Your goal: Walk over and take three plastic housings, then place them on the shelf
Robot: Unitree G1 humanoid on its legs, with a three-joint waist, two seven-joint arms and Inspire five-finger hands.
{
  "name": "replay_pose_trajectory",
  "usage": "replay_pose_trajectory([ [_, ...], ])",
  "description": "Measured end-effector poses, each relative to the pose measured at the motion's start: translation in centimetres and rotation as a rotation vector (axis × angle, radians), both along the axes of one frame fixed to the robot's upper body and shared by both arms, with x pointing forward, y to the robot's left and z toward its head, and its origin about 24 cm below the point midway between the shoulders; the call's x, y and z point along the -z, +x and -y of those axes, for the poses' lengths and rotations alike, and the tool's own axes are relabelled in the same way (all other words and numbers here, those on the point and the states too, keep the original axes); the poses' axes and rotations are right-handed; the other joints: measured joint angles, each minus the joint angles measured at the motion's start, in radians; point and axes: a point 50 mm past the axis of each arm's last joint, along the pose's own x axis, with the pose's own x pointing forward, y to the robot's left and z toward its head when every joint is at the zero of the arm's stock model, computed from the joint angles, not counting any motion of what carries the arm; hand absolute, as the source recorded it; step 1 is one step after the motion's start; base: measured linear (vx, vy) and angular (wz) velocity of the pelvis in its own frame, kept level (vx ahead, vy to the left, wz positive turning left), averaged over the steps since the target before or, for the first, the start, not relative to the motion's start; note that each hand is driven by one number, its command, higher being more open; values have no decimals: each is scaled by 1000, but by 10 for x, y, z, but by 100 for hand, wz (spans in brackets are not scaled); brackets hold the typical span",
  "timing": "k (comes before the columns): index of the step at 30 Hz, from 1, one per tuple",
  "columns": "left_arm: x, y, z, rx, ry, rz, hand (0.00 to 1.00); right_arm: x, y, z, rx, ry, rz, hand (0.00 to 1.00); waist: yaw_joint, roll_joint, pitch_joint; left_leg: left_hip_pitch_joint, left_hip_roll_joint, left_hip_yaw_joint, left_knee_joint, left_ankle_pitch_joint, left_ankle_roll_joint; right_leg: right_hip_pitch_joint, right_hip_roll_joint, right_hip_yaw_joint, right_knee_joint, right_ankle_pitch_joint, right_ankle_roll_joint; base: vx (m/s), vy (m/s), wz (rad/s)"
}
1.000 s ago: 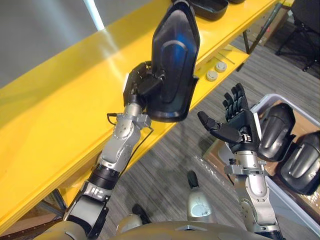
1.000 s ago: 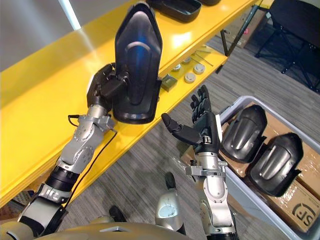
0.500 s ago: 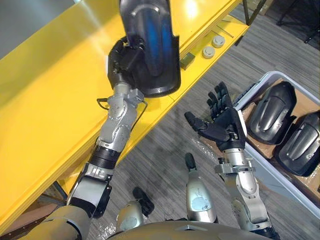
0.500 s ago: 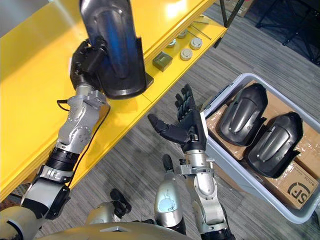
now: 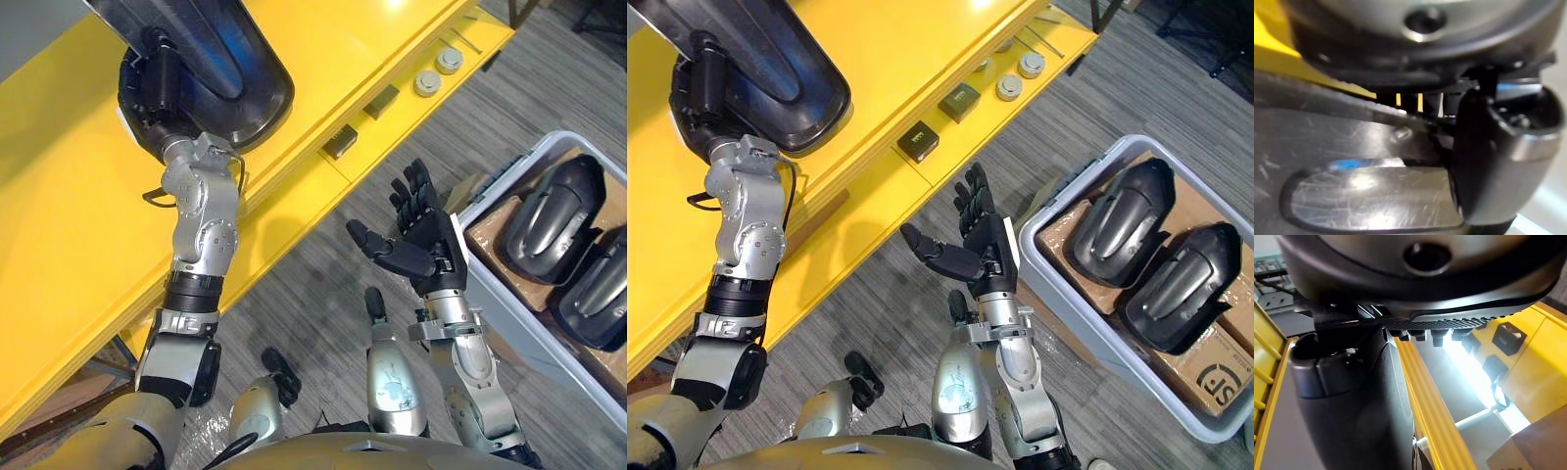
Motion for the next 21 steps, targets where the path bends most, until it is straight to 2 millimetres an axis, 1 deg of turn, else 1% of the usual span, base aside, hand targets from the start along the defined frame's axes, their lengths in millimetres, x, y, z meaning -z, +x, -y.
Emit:
replay_pose_trajectory([
  [4, -2, -2, -7, -39, 16, -37, 0, -2, 0, -4, -12, 4, -4, 100, 4, 13, 8, 2, -13, -18, -39, 24, 5, 1, -5, -18, 1, 0, -1, -19, -24, 15],
  [7, -2, -2, -13, -70, -5, -54, 0, 0, -1, -8, -30, 1, -24, 100, 5, 15, 9, 11, -18, -19, -63, 38, 6, 1, -5, -20, 1, -1, -1, -7, -8, 3],
  [11, -4, -3, -21, -98, 14, -78, 0, 2, -3, -9, -37, 1, -34, 100, 4, 17, 10, 15, -19, -16, -65, 41, 6, 1, -5, -17, 1, -1, -2, -44, -19, -4],
  [12, -4, -2, -23, -100, 15, -84, 100, 2, -4, -10, -40, 1, -37, 100, 4, 18, 11, 15, -19, -16, -67, 44, 6, 0, -5, -17, 1, -1, -2, -45, -21, -1],
  [15, -6, -2, -27, -104, 29, -81, 100, 2, -6, -12, -55, -2, -39, 100, 7, 25, 16, 17, -24, -14, -86, 58, 6, -6, -5, -16, 2, -1, -2, -46, -25, 0],
  [17, -8, -3, -30, -103, 36, -69, 100, 4, -9, -13, -74, -17, -46, 100, 12, 34, 21, 17, -27, -9, -99, 68, 7, -15, -5, -11, 3, -1, -2, -53, -29, -4],
  [19, -7, -2, -29, -93, 50, -82, 100, 4, -10, -12, -84, -30, -47, 100, 15, 43, 26, 18, -27, -7, -99, 68, 7, -16, -5, -8, 4, -1, -2, -34, -18, -3],
  [21, -4, 1, -29, -84, 64, -113, 100, 4, -11, -12, -83, -32, -49, 100, 17, 46, 28, 18, -28, -2, -100, 69, 7, -20, -5, -4, 5, -1, -2, -36, -15, -5],
])
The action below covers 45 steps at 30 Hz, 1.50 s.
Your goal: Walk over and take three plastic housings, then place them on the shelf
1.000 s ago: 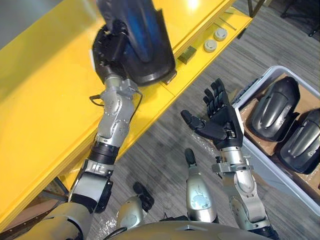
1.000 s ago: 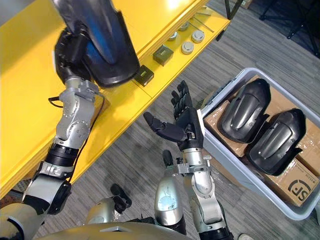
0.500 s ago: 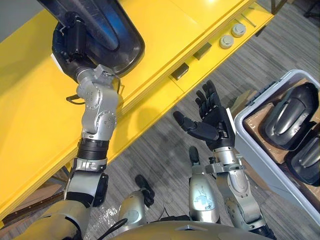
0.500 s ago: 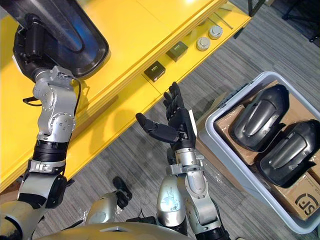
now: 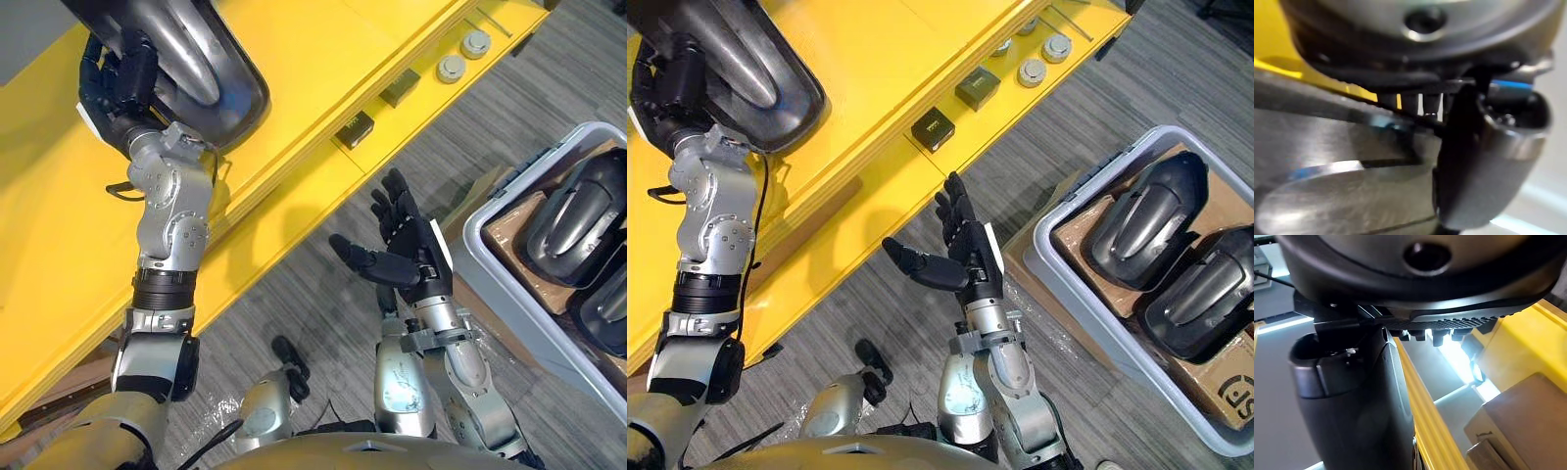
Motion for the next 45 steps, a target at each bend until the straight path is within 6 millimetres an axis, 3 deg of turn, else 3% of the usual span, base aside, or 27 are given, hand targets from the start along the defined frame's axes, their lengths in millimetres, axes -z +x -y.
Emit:
replay_pose_trajectory([
  [6, 6, 8, -2, -12, -5, -70, 100, -6, -4, 0, -15, -6, 25, 100, 13, 0, 0, 11, -6, 15, -19, 8, 0, -12, 0, 12, 12, 0, 0, -18, -8, -5],
  [14, 3, 2, -24, -131, -66, -80, 100, -9, -8, -2, -33, 0, 31, 100, 16, 1, 0, 15, -6, 16, -31, 18, 0, -14, 3, 12, 14, 0, 0, 0, 0, 0],
  [22, -3, -10, -45, -262, -195, 37, 100, -7, -13, -5, -47, 6, 19, 100, 17, 4, -2, 18, -6, 16, -32, 22, 2, -13, 3, 12, 17, 0, 0, 0, 0, 0],
  [25, -12, -17, -53, -284, -198, 121, 100, -11, -15, -7, -54, 13, 30, 100, 17, 10, -5, 25, -6, 16, -34, 23, 2, -9, 3, 11, 21, 0, 0, 0, 0, 0],
  [28, -40, -29, -48, -188, -115, 273, 100, -12, -17, -9, -74, -14, 46, 100, 20, 15, -9, 62, -9, 14, -53, 30, 0, 24, 4, 3, 21, -4, -5, 0, 0, 0],
  [29, -54, -36, -43, -136, -40, 344, 100, -12, -18, -12, -97, -25, 54, 100, 21, 25, -21, 73, -9, 11, -60, 31, -2, 36, 3, -5, 18, -6, -7, -12, -10, 5],
  [32, -67, -41, -35, -69, 68, 403, 100, -11, -20, -16, -124, -29, 52, 100, 26, 48, -61, 84, -10, 2, -77, 38, -5, 53, 4, -21, 6, -6, -7, 6, -15, 11],
  [34, -73, -43, -26, 5, 164, 439, 100, -13, -18, -18, -142, -63, 80, 100, 27, 69, -119, 96, -7, -19, -90, 41, -6, 88, 5, -50, -14, -6, -7, 29, -32, 21],
  [36, -77, -44, -21, 61, 246, 451, 100, -21, -13, -18, -143, -67, 125, 100, 33, 68, -152, 116, -6, -32, -96, 42, -7, 121, 5, -68, -26, -7, -6, 3, -28, 18],
  [39, -73, -48, -20, 134, 373, 446, 100, -34, -3, -13, -114, -96, 205, 100, 49, 62, -207, 125, -5, -50, -100, 43, -9, 142, 4, -92, -27, -12, -6, -25, -24, 18],
  [43, -44, -61, -20, 267, 522, 382, 100, -48, 12, 5, 16, -168, 292, 100, 96, 24, -281, 138, 0, -99, -103, 47, -15, 187, 2, -147, -28, -25, -7, -34, -29, 31],
  [45, -27, -70, -32, 283, 538, 336, 100, -46, 22, 14, 79, -188, 285, 100, 111, 2, -302, 142, 1, -120, -104, 52, -17, 204, 2, -168, -29, -28, -9, -35, -25, 24],
])
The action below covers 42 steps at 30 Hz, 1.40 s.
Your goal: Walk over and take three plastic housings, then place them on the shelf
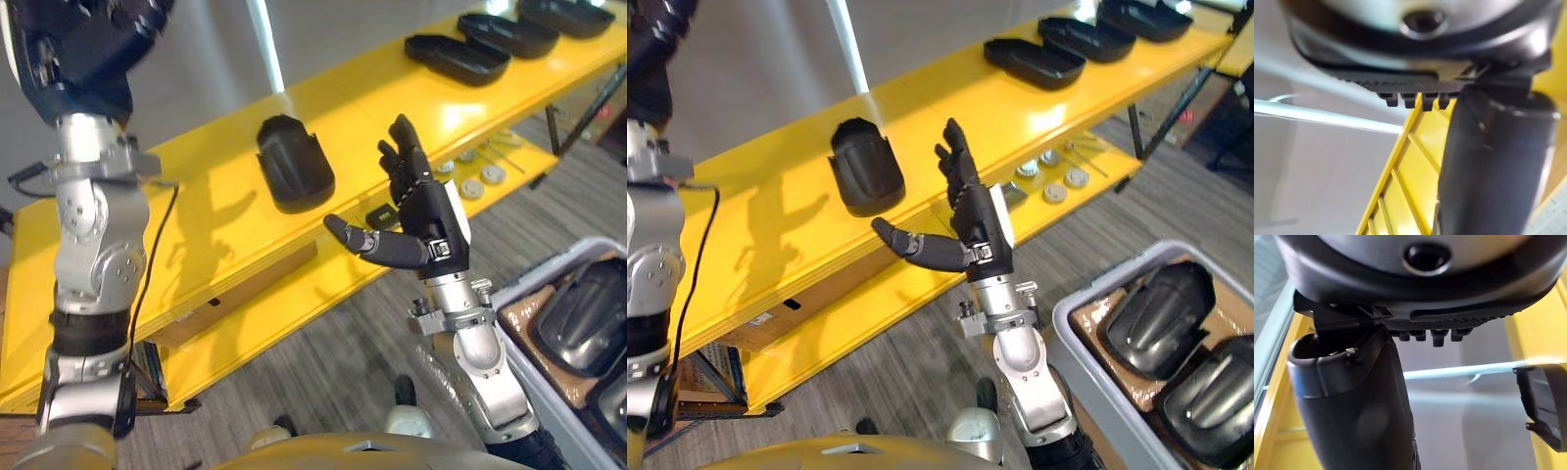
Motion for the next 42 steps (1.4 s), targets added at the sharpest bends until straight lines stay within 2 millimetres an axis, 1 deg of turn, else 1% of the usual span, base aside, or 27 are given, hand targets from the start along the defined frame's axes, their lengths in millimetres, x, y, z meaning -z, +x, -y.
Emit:
replay_pose_trajectory([
  [1, 8, -5, -6, -1, -4, -19, 100, 2, 3, 6, 38, 2, -7, 100, 11, -8, -6, 4, 0, -5, -3, 3, 0, 6, 0, -7, 0, -2, -1, -59, -28, 23],
  [2, 23, -15, -20, -32, -6, -55, 100, 5, 6, 16, 96, 5, -25, 100, 24, -18, -18, 13, -1, -15, -24, 15, -1, 14, 0, -23, -4, -10, -6, -58, -28, 21],
  [3, 30, -20, -24, -48, -15, -70, 100, 6, 6, 21, 119, 6, -30, 100, 31, -21, -26, 13, -2, -22, -33, 21, -3, 14, 0, -30, -5, -12, -5, -41, -24, 28],
  [4, 41, -28, -30, -72, -38, -92, 100, 8, 5, 27, 156, 11, -35, 100, 39, -25, -33, 13, -2, -33, -42, 26, -5, 15, 0, -43, -5, -19, -9, -18, -22, 31],
  [6, 69, -51, -40, -159, -71, -143, 100, 9, 3, 41, 227, 22, -43, 100, 48, -32, -46, 14, -3, -59, -63, 40, -7, 28, 0, -75, -5, -30, -8, -4, -19, 40],
  [7, 82, -61, -42, -199, -79, -179, 100, 12, 2, 47, 262, 25, -62, 100, 55, -36, -56, 14, -2, -71, -71, 46, -7, 32, 1, -88, -5, -31, -11, 22, -12, 40],
  [8, 98, -74, -41, -235, -100, -224, 100, 16, -1, 54, 310, 35, -93, 100, 68, -42, -63, 14, -1, -85, -74, 47, -8, 41, 1, -102, -5, -32, -9, 22, -9, 31],
  [9, 107, -80, -40, -242, -115, -242, 100, 19, -2, 58, 334, 39, -110, 100, 75, -45, -65, 14, -1, -90, -75, 47, -8, 45, 1, -108, -5, -33, -8, 26, -4, 27],
  [10, 119, -93, -38, -252, -145, -276, 100, 23, -4, 62, 367, 38, -141, 100, 90, -50, -69, 13, -1, -97, -77, 47, -8, 48, 1, -115, -5, -34, -8, 11, 4, 16],
  [12, 134, -106, -33, -262, -181, -313, 100, 27, -5, 65, 416, -11, -166, 100, 104, -55, -71, 12, -2, -107, -85, 53, -9, 53, 0, -125, 0, -35, -7, 5, 7, 17],
  [13, 140, -109, -30, -258, -197, -333, 100, 28, -4, 66, 439, -42, -170, 100, 113, -56, -70, 11, -2, -113, -85, 54, -9, 57, 0, -132, 0, -37, -7, -5, 7, 16],
  [15, 143, -108, -24, -223, -200, -336, 100, 32, -4, 68, 477, -102, -181, 100, 121, -59, -69, 9, -2, -130, -86, 55, -12, 66, -1, -149, 0, -45, -6, -24, 3, 22],
  [18, 137, -108, -15, -161, -164, -297, 100, 36, -1, 70, 504, -152, -203, 100, 120, -68, -63, -8, -2, -147, -88, 59, -12, 63, -1, -168, 0, -53, -3, -33, 2, 20],
  [20, 133, -109, -9, -137, -126, -278, 100, 37, 5, 75, 514, -187, -216, 100, 120, -75, -58, -22, -2, -149, -88, 62, -10, 54, -1, -172, 0, -52, -3, -30, 7, 10],
  [23, 132, -106, -2, -101, -103, -265, 100, 32, 21, 86, 521, -263, -214, 100, 119, -83, -29, -45, -2, -159, -86, 72, -14, 37, -1, -178, 0, -50, -1, -30, 4, 9],
  [25, 127, -102, 2, -77, -83, -239, 100, 22, 33, 93, 527, -311, -180, 100, 119, -92, 7, -77, -1, -163, -81, 80, -12, 9, -1, -179, 0, -42, 0, -18, 0, 10],
  [26, 123, -98, 4, -60, -72, -215, 100, 14, 40, 97, 535, -336, -157, 100, 121, -96, 32, -104, -1, -173, -68, 85, -6, -4, -1, -179, 1, -26, -4, -3, 0, 8],
  [27, 120, -96, 5, -53, -67, -203, 100, 11, 43, 99, 537, -346, -146, 100, 121, -98, 46, -114, -1, -174, -60, 86, -4, -11, -1, -179, 1, -23, -2, -2, 1, 11],
  [28, 116, -92, 6, -44, -62, -181, 100, 5, 48, 101, 543, -357, -131, 100, 121, -101, 77, -125, 0, -179, -45, 85, -4, -14, -2, -179, 6, -17, -3, -2, 2, 6],
  [32, 106, -86, 9, -27, -47, -124, 100, -2, 56, 106, 551, -382, -110, 100, 122, -105, 149, -140, -1, -184, -18, 69, 1, -24, -8, -178, 27, -18, -4, 1, 5, 2],
  [33, 104, -85, 9, -27, -48, -115, 100, -4, 57, 106, 552, -383, -106, 100, 121, -107, 157, -148, -2, -187, -9, 66, 2, -27, -10, -178, 28, -18, -4, -15, 19, 3],
  [35, 98, -80, 13, -8, -49, -81, 100, -13, 64, 110, 553, -412, -85, 100, 121, -108, 196, -171, -5, -189, 24, 50, 5, -38, -17, -177, 35, -19, -4, -14, 9, 2],
  [38, 93, -75, 18, 22, -39, -54, 100, -27, 73, 112, 543, -444, -50, 100, 121, -106, 230, -192, -3, -196, 51, 43, 7, -50, -19, -178, 47, -20, -6, -33, 14, 4],
  [40, 89, -73, 23, 55, -45, -17, 100, -43, 80, 107, 512, -454, -1, 100, 121, -106, 256, -207, -2, -197, 64, 42, 8, -65, -20, -176, 61, -21, -7, -32, 9, 1],
  [42, 86, -69, 28, 77, -46, -2, 100, -48, 82, 102, 484, -458, 25, 100, 121, -107, 262, -223, -1, -198, 80, 37, 10, -73, -20, -176, 63, -21, -7, -29, 11, 4],
])
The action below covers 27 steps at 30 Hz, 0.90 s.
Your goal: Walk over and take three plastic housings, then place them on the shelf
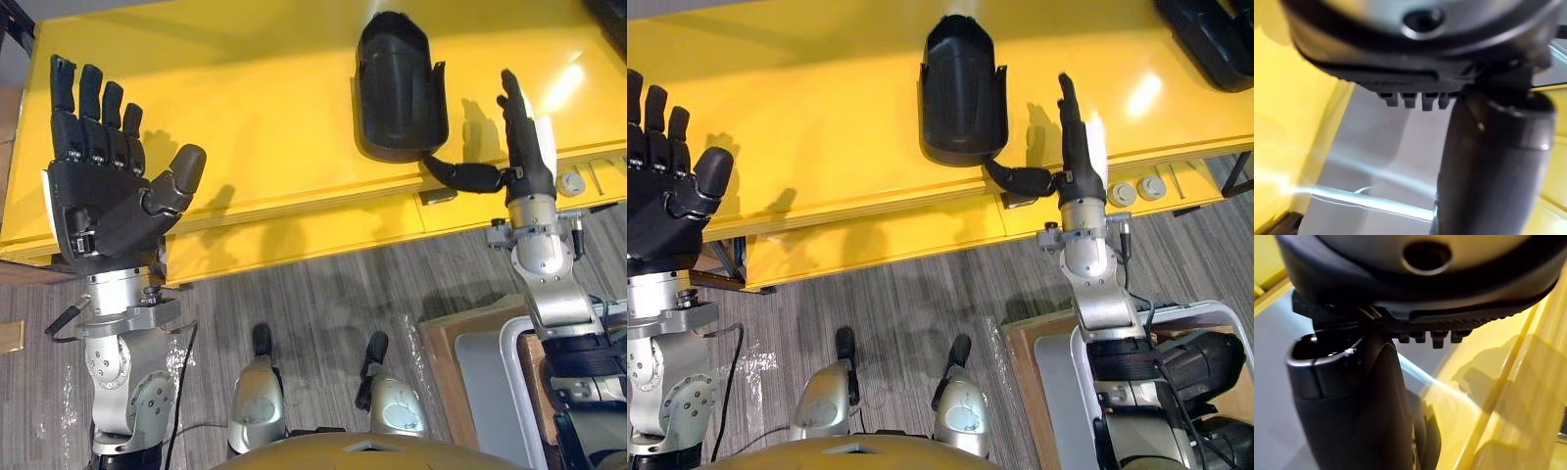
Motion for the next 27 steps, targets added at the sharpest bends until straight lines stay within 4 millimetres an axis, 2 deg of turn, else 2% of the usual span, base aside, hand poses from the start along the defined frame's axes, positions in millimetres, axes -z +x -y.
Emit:
replay_pose_trajectory([
  [5, -11, 8, 11, 40, 17, 53, 100, -10, 5, -16, -97, -34, 34, 100, 3, 0, 54, -22, 4, -4, 48, -23, 2, -7, -4, 2, 21, -5, -6, -53, 17, 0],
  [8, -12, 11, 15, 51, 30, 59, 100, -16, 7, -25, -151, -55, 51, 100, 4, 0, 64, -50, 7, -3, 66, -26, 4, -36, -4, 5, 34, -7, -9, -27, 7, 0],
  [13, -8, 18, 16, 59, 24, 34, 100, -24, 9, -27, -153, -63, 78, 100, 2, 5, 73, -64, 9, -6, 84, -31, 4, -41, -4, 5, 38, -7, -9, 0, 0, 0],
  [18, -4, 21, 20, 78, 19, 17, 100, -30, 16, -22, -54, -56, 111, 100, 6, 11, 80, -72, 9, -7, 85, -30, 5, -54, -5, 5, 50, -11, -14, 0, 0, 0],
  [27, 6, 28, 25, 99, 10, -36, 100, -45, 27, -15, 123, -47, 193, 100, 4, 41, 97, -70, 0, -13, 77, -19, 11, -66, -18, 2, 81, -22, -13, -20, 7, 2],
])
